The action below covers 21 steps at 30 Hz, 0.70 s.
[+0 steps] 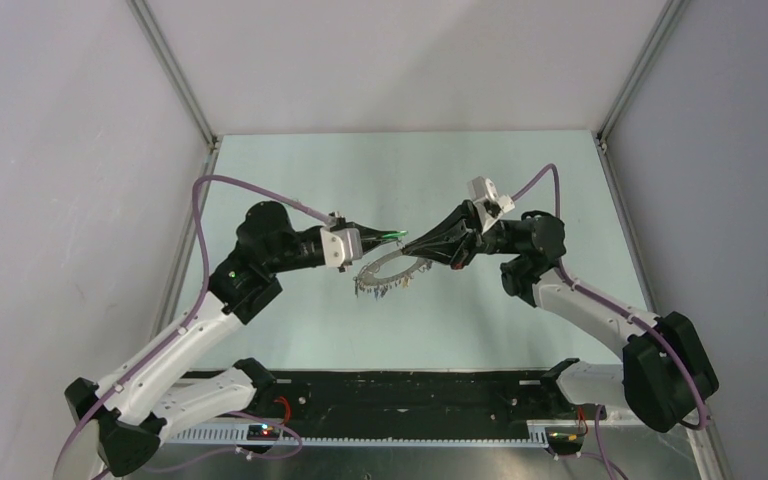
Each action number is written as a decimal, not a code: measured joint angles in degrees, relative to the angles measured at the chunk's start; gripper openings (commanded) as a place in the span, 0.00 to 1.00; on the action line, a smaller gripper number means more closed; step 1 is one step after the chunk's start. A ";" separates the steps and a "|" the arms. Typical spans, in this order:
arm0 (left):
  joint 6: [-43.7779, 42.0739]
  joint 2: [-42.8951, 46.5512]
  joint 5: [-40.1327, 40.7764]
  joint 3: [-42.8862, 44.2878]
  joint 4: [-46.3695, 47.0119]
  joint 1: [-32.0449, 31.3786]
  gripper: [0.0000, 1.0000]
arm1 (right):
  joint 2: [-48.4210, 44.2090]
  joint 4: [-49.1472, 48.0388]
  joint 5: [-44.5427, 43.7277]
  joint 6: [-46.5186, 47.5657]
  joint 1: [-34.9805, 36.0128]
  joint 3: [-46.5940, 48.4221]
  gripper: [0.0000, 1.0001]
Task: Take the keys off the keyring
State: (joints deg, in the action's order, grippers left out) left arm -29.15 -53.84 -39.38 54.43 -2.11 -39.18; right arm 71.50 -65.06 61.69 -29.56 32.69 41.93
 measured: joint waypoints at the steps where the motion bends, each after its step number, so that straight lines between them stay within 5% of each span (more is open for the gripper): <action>1: 0.59 0.02 0.11 0.00 0.24 -0.04 0.00 | 0.00 -1.03 -0.28 -0.17 -0.04 -0.24 0.00; 21: 6.86 -1.27 3.15 1.05 -1.46 -0.04 0.00 | -4.13 -8.57 -5.62 2.69 -0.24 -4.63 0.00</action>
State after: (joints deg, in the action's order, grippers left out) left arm -22.28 -55.11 -36.23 55.48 -3.57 -39.22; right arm 67.37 -73.63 56.07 -26.87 32.45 37.30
